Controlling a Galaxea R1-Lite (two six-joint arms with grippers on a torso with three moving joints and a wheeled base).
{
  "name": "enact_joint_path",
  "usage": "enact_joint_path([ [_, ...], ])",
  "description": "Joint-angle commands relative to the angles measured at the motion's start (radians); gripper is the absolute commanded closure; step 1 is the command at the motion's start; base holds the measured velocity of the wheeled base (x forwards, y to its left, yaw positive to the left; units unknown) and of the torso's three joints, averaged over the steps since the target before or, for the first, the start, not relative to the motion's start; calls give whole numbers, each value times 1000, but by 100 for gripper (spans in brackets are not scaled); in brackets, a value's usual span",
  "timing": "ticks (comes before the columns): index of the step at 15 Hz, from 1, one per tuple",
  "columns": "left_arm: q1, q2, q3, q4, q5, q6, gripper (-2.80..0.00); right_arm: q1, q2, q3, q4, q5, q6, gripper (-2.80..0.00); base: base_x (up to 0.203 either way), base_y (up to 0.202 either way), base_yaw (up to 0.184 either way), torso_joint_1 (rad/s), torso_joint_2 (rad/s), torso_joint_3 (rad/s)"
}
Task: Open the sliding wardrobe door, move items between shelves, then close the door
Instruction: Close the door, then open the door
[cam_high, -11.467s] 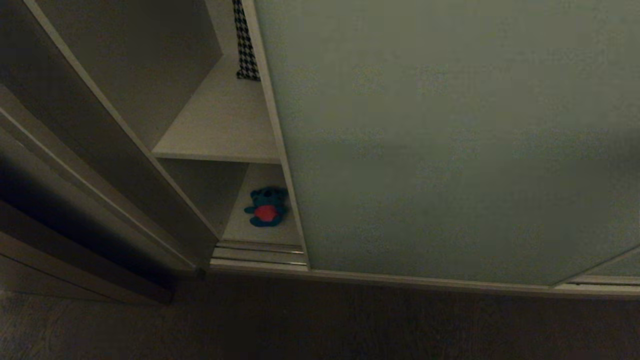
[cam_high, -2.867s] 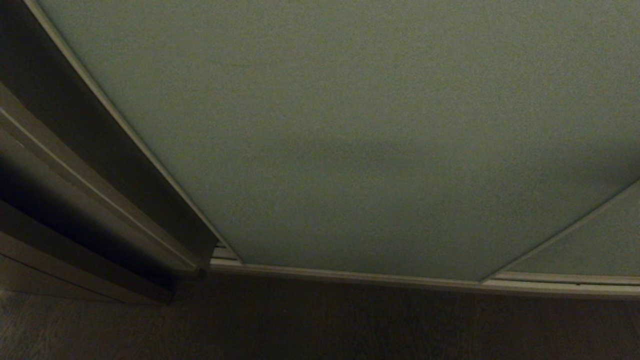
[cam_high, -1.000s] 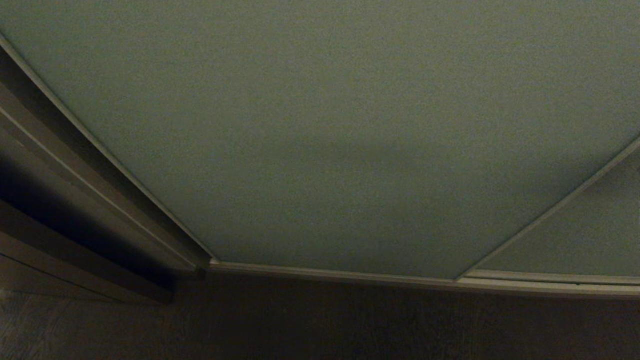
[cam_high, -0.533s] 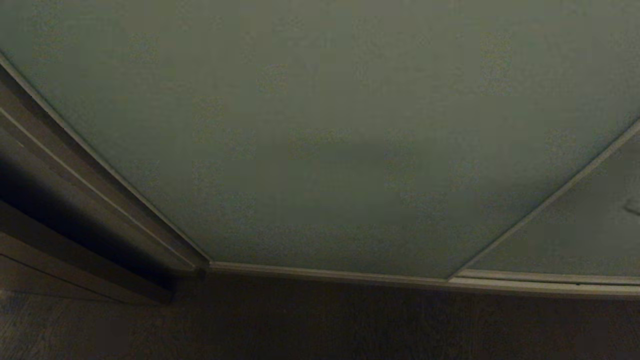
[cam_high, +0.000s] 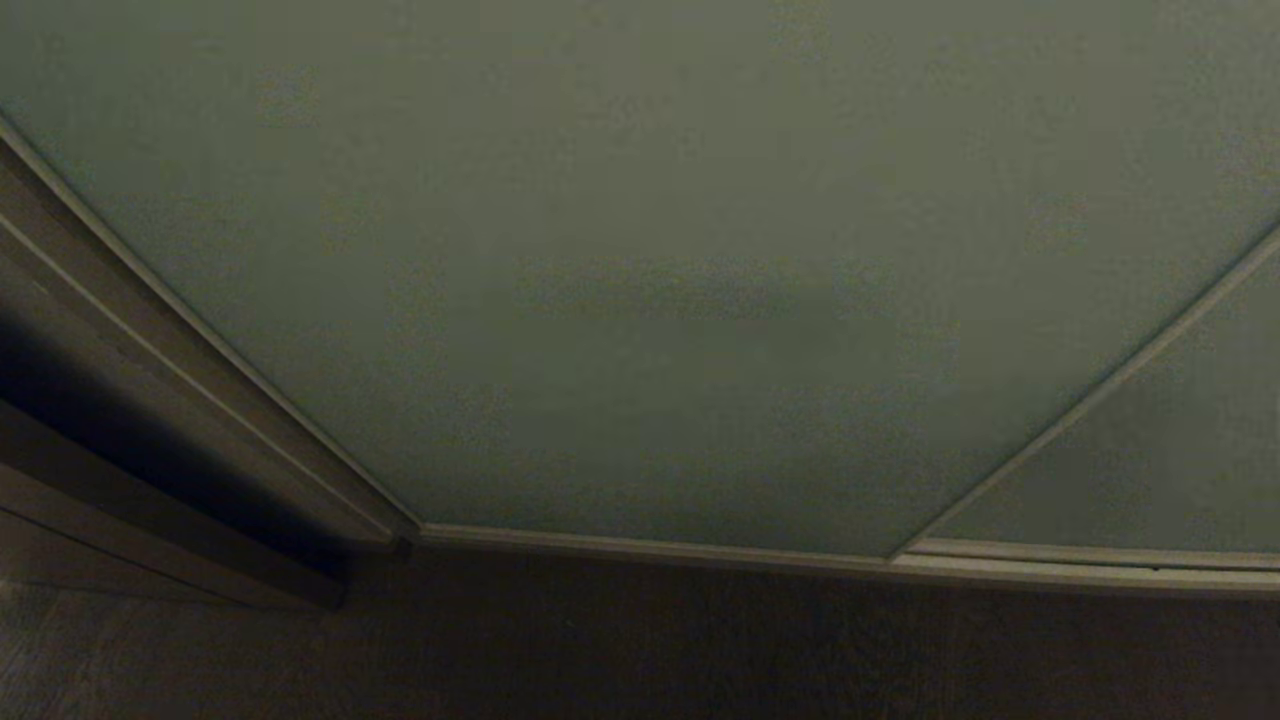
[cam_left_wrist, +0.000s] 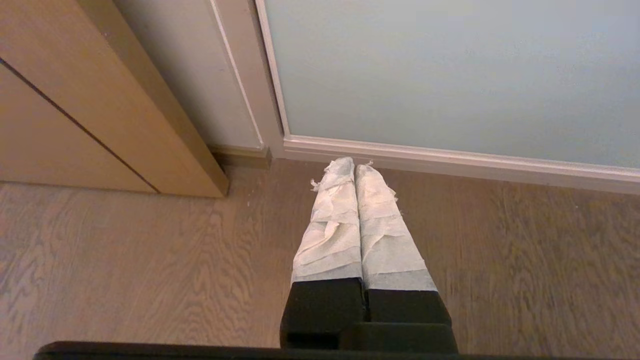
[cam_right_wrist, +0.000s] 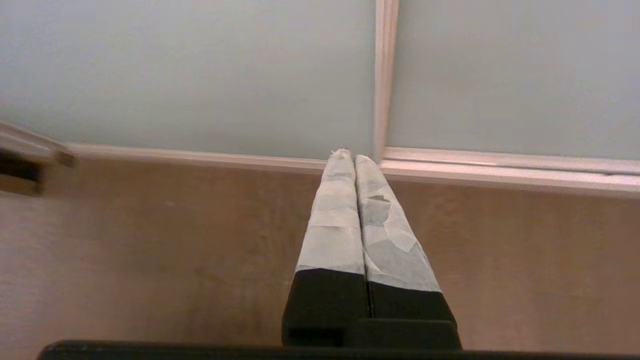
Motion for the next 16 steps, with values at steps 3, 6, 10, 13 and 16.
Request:
enact_joint_path([
  [3,0,1,0,0,0,0,0,51,-336,256,-28,-217,-61,0,0,0,0,0,0,0],
  [6,0,1,0,0,0,0,0,136,-363,291,-47,-308,-81,0,0,0,0,0,0,0],
  [10,0,1,0,0,0,0,0,188,-588,309,145,-298,-116,0,0,0,0,0,0,0],
  [13,0,1,0,0,0,0,0,193,-615,430,-2,-277,-121,0,0,0,0,0,0,0],
  [16,0,1,0,0,0,0,0,194,-614,429,47,-260,-171,0,0,0,0,0,0,0],
])
